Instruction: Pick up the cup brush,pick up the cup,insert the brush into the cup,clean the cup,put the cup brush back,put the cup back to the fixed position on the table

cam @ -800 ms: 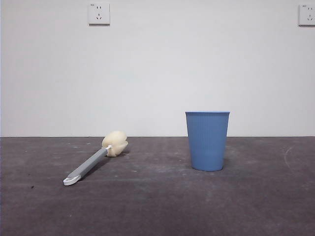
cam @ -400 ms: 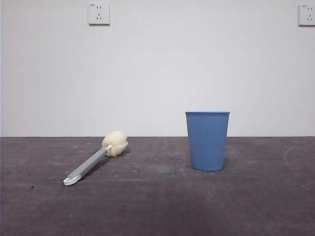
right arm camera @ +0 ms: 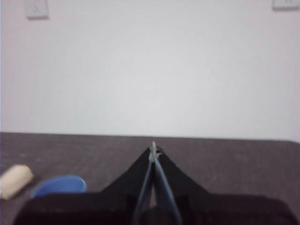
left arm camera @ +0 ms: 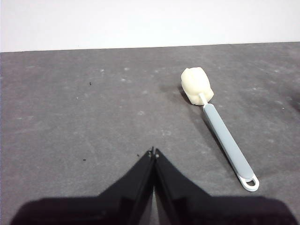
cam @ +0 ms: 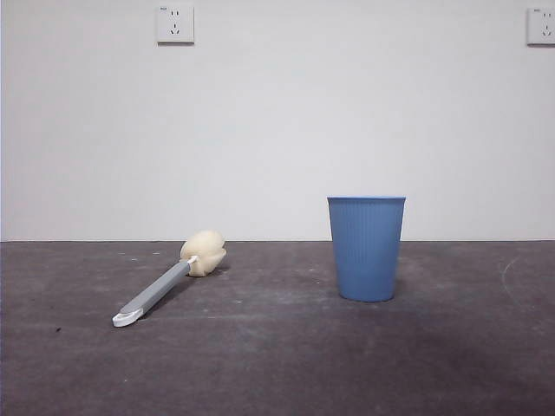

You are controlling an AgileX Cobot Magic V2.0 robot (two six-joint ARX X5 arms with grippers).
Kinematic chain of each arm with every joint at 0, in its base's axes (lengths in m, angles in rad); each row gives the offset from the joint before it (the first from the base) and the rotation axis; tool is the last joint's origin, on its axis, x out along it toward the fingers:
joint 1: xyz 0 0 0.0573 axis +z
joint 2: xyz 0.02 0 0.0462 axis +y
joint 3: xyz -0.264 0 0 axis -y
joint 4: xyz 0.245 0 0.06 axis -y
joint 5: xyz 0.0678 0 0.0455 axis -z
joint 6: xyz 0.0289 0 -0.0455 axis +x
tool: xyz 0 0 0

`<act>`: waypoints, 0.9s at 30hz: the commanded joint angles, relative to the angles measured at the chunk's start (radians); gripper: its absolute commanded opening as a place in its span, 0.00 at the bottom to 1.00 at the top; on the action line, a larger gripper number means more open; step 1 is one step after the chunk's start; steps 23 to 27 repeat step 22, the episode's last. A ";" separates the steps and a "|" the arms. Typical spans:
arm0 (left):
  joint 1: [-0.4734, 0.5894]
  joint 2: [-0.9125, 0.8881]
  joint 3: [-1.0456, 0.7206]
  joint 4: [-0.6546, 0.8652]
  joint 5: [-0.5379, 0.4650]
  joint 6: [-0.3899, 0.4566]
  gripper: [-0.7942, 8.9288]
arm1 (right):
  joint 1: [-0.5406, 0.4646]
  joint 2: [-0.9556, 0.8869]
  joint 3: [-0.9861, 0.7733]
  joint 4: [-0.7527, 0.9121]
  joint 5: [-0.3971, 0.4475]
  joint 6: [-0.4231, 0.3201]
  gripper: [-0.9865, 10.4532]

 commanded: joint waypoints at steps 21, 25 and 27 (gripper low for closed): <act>0.002 -0.002 -0.015 0.008 -0.001 -0.006 0.08 | -0.036 -0.005 -0.282 -0.028 -0.024 0.036 0.09; 0.002 -0.002 -0.015 0.008 -0.002 -0.006 0.08 | -0.036 -0.005 -0.282 -0.034 -0.027 0.029 0.09; 0.002 -0.002 -0.015 0.008 -0.002 -0.006 0.08 | -0.036 -0.005 -0.282 -0.034 -0.027 0.029 0.09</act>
